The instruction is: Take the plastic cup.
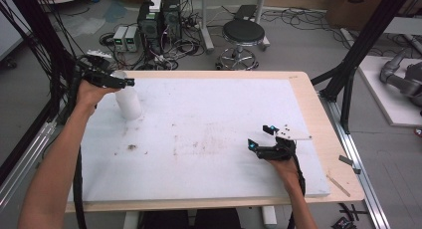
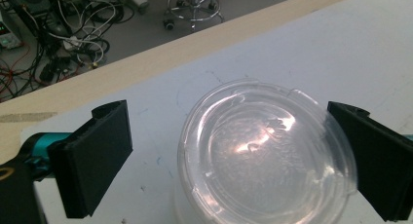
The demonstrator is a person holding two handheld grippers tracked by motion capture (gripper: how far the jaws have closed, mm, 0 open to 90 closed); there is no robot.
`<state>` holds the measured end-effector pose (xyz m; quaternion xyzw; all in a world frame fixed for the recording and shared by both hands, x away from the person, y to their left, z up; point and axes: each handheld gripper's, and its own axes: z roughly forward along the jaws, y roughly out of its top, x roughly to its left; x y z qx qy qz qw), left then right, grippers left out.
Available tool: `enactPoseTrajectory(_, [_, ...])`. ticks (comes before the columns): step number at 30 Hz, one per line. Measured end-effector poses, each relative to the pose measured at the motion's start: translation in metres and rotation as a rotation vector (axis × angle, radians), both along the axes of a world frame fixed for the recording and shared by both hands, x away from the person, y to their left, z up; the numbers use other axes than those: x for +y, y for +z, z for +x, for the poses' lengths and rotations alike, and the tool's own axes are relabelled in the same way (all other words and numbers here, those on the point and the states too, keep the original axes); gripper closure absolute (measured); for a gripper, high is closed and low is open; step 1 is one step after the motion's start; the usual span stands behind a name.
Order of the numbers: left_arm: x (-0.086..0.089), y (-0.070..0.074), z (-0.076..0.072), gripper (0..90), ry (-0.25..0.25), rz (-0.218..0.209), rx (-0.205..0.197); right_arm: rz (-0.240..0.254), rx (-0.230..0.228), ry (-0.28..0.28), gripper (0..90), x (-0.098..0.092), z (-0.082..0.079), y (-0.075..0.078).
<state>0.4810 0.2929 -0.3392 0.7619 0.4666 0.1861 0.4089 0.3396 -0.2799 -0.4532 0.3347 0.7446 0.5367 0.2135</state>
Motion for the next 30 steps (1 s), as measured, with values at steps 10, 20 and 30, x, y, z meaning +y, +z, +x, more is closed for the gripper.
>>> enactPoseTrajectory(10, [0.0008, -0.0006, 0.003, 13.1, 0.013, -0.001, 0.006, -0.002, -0.004, 0.001, 14.7, -0.0004, 0.0011, -0.0002])
enactPoseTrajectory(20, [-0.0047, -0.0027, 0.0045, 17.5, 0.002, 0.015, 0.026, -0.002, 0.001, 0.001, 14.7, -0.0001, 0.0004, -0.0001])
enactPoseTrajectory(30, [-0.0036, -0.0025, 0.003, 28.0, -0.004, 0.009, 0.038, -0.001, 0.002, 0.0, 14.8, -0.0002, 0.0005, 0.0])
